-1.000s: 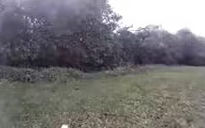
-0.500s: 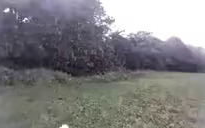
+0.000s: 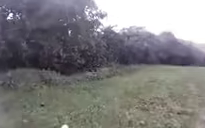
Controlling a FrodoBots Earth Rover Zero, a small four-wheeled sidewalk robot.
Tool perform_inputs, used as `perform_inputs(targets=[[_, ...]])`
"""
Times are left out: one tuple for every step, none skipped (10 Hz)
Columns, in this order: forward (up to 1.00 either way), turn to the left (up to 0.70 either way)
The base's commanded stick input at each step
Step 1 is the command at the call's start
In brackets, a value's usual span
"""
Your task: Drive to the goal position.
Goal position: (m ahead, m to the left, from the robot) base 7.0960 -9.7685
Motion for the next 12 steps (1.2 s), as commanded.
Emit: perform_inputs(targets=[[0.00,-0.85],[0.00,-0.85],[0.00,-0.85],[0.00,-0.85],[0.00,-0.85],[0.00,-0.85],[0.00,-0.85],[0.00,-0.85],[0.00,-0.85],[0.00,-0.85],[0.00,-0.85],[0.00,-0.85]])
